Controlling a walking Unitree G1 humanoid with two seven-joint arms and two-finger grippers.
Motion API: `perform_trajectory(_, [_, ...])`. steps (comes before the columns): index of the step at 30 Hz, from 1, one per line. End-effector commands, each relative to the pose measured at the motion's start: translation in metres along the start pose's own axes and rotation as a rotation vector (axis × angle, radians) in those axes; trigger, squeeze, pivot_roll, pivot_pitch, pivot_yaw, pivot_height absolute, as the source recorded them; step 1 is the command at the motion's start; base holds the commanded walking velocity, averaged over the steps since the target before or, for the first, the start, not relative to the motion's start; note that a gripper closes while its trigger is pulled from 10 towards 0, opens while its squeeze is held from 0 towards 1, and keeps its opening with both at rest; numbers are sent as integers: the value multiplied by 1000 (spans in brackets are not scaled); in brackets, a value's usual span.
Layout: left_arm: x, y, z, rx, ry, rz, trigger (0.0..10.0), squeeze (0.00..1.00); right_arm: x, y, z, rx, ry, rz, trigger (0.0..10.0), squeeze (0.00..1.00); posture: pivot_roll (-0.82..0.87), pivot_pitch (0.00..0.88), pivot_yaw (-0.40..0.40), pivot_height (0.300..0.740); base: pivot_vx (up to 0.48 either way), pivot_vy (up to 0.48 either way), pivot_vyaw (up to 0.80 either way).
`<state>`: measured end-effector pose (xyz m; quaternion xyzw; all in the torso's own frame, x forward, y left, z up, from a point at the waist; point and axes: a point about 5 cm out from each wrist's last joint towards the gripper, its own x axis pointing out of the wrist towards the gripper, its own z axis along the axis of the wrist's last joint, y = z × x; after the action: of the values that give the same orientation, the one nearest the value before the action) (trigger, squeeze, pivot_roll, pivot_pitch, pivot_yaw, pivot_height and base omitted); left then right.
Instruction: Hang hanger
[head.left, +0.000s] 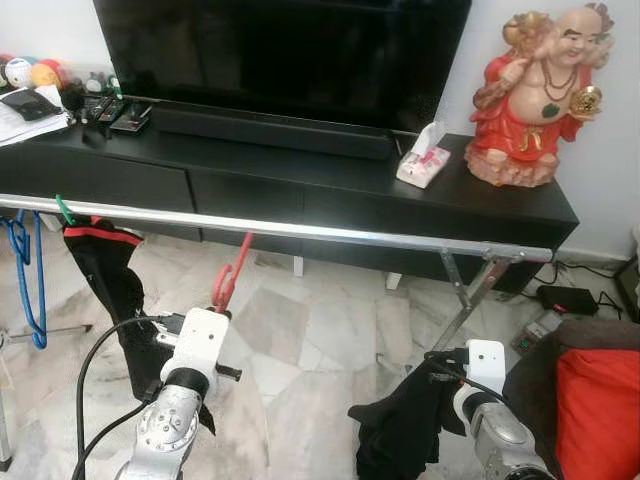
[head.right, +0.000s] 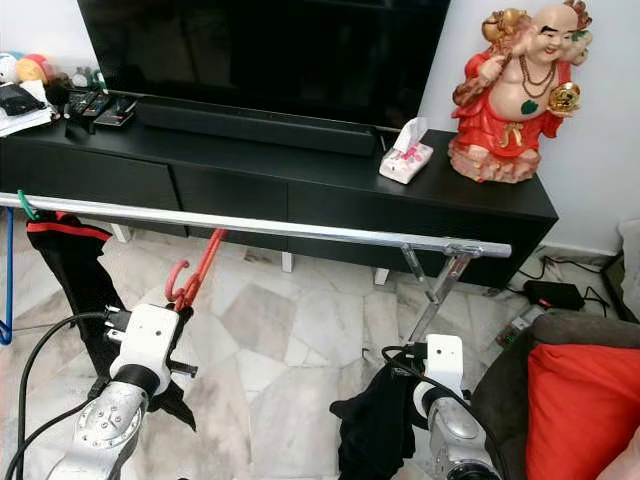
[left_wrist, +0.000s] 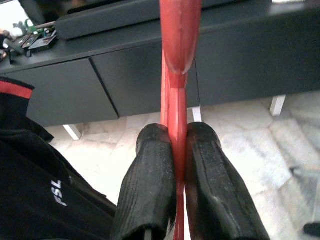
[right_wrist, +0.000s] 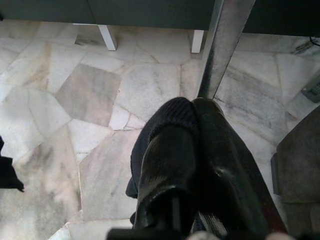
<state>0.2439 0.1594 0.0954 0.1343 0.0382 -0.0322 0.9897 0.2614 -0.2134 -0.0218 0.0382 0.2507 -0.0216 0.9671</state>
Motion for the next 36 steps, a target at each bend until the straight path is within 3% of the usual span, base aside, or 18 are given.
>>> perform_trajectory(1, [2, -7, 10, -19, -33, -4, 10000, 0, 0, -5, 6, -23, -30, -9, 10000, 0, 104, 0, -82, 716, 0, 0, 0])
perform_trajectory(8, [9, -26, 20, -66, -64, -22, 10000, 0, 2, -10, 15, -40, -60, -17, 10000, 0, 69, 0, -85, 716, 0, 0, 0])
perform_trajectory(18, [8, -21, 14, -57, -38, -14, 10000, 0, 5, -14, 32, -51, -125, -23, 10000, 0, 52, 0, -76, 716, -140, 0, 0])
perform_trajectory(36, [5, -24, 14, -59, -34, -27, 10000, 0, 6, -7, 39, -63, -166, -1, 10000, 0, 55, 0, -72, 716, -317, 0, 0])
